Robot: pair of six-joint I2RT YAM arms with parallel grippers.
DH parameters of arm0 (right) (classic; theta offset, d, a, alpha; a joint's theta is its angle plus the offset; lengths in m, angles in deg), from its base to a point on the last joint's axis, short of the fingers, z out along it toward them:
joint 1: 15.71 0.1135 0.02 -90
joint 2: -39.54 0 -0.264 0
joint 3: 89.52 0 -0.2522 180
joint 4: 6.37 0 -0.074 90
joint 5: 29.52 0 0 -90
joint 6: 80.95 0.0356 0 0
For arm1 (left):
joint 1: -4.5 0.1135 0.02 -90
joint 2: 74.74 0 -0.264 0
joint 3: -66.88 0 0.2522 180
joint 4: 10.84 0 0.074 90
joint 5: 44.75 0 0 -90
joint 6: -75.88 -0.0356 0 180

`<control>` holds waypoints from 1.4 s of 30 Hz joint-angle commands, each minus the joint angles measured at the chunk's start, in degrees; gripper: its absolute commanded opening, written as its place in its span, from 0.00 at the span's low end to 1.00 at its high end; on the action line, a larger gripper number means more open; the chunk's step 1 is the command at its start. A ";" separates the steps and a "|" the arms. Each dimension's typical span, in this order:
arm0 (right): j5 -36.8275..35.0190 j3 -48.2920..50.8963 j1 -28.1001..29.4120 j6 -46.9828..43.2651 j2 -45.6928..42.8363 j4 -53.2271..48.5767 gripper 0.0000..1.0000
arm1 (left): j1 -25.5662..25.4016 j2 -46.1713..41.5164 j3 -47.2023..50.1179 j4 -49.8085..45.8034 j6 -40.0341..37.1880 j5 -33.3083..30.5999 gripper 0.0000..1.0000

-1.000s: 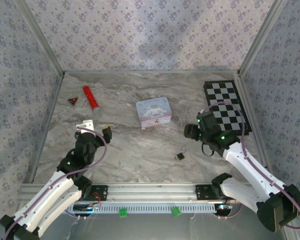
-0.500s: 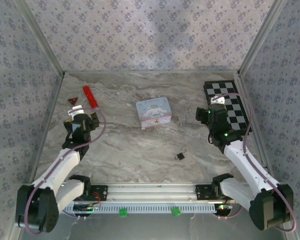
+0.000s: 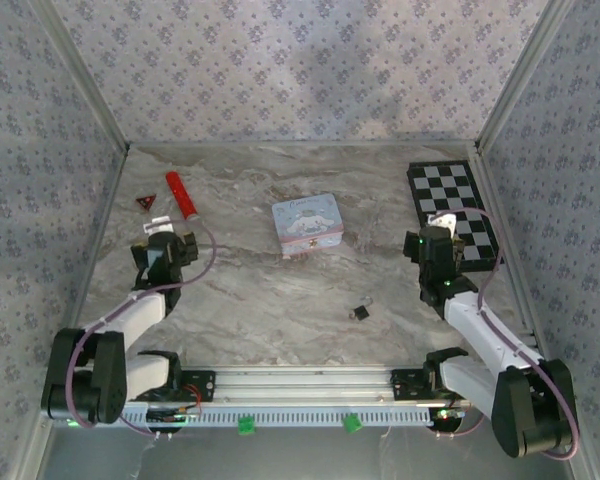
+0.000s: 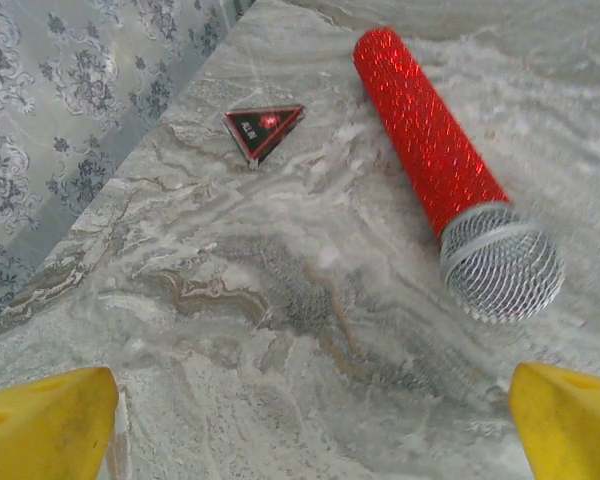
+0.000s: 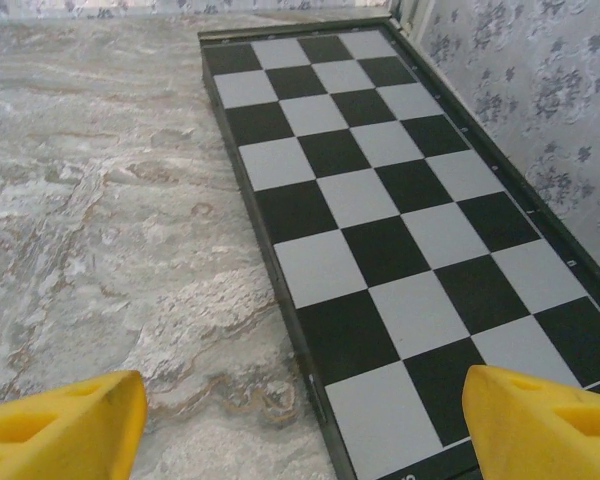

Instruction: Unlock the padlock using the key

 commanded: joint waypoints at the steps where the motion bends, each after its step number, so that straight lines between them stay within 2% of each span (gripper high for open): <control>1: -1.25 1.23 -0.38 -0.98 0.42 4.66 0.84 | 0.21 1.70 1.71 10.65 -6.19 2.37 1.00; 4: -1.47 1.27 -0.25 -1.65 2.92 6.61 0.84 | 0.23 4.26 2.57 17.25 -8.22 3.49 1.00; 7: -0.83 1.46 -0.16 -2.25 3.72 7.85 0.83 | 0.15 7.25 2.17 21.05 -9.75 7.40 1.00; 11: -0.41 3.10 -0.19 -3.78 6.22 13.56 0.83 | 0.02 9.22 -0.68 17.92 -11.60 15.24 1.00; 13: -0.58 3.06 -1.02 -4.44 9.17 16.50 0.83 | 0.14 12.21 2.36 27.21 -11.84 19.08 1.00; 14: -1.27 2.84 -1.33 -5.11 10.71 18.30 0.83 | 0.07 14.80 3.41 32.84 -11.64 17.31 1.00; 15: -1.36 2.99 -1.44 -5.98 12.30 20.30 0.84 | 0.37 14.83 3.41 31.41 -9.63 14.29 1.00; 17: -0.29 3.98 -1.80 -7.79 15.24 25.86 0.84 | 2.60 17.01 2.04 30.48 -7.24 15.87 1.00; 19: 1.82 5.61 -2.67 -8.84 18.49 32.70 0.84 | 3.37 21.69 -1.09 31.12 -5.63 12.45 1.00; 20: 3.20 6.33 -3.31 -12.40 20.10 37.04 0.84 | 4.62 19.38 -2.87 22.80 -3.58 13.38 1.00; 21: 4.36 6.40 -3.53 -12.87 20.94 38.89 0.84 | 5.84 20.04 -3.15 24.29 -2.85 15.02 1.00; 22: 5.75 6.23 -3.79 -12.40 21.49 38.88 0.85 | 6.07 20.69 -2.13 27.43 -2.70 14.16 1.00; 23: 7.86 6.19 -4.70 -12.59 22.68 39.71 0.85 | 6.04 19.81 -2.64 24.61 -2.21 13.75 1.00; 26: 17.18 7.40 -8.98 -13.23 26.54 45.70 0.84 | 5.97 19.84 -2.66 24.47 -2.26 13.61 1.00; 29: 25.44 5.94 -10.94 -13.90 30.21 45.75 0.84 | 6.04 19.75 -2.71 24.31 -2.24 13.73 1.00; 30: 26.34 5.99 -11.64 -12.90 30.89 46.88 0.84 | 6.00 19.85 -2.66 24.84 -2.16 13.69 1.00; 32: 29.24 4.48 -13.74 -11.90 30.10 42.75 0.85 | 5.98 19.73 -2.78 24.45 -2.18 13.76 1.00; 39: 27.85 4.08 -14.08 -10.80 30.44 42.61 0.87 | 6.03 19.84 -2.64 24.66 -2.23 13.72 1.00; 40: 27.21 4.07 -13.92 -10.88 30.42 42.57 0.90 | 6.04 19.83 -2.64 24.66 -2.22 13.70 1.00; 41: 26.31 4.05 -13.65 -10.80 30.44 42.66 0.99 | 5.96 19.82 -2.64 24.66 -2.20 13.75 1.00; 42: 26.19 4.07 -13.63 -10.79 30.44 42.57 0.99 | 5.99 19.86 -2.64 24.70 -2.23 13.71 1.00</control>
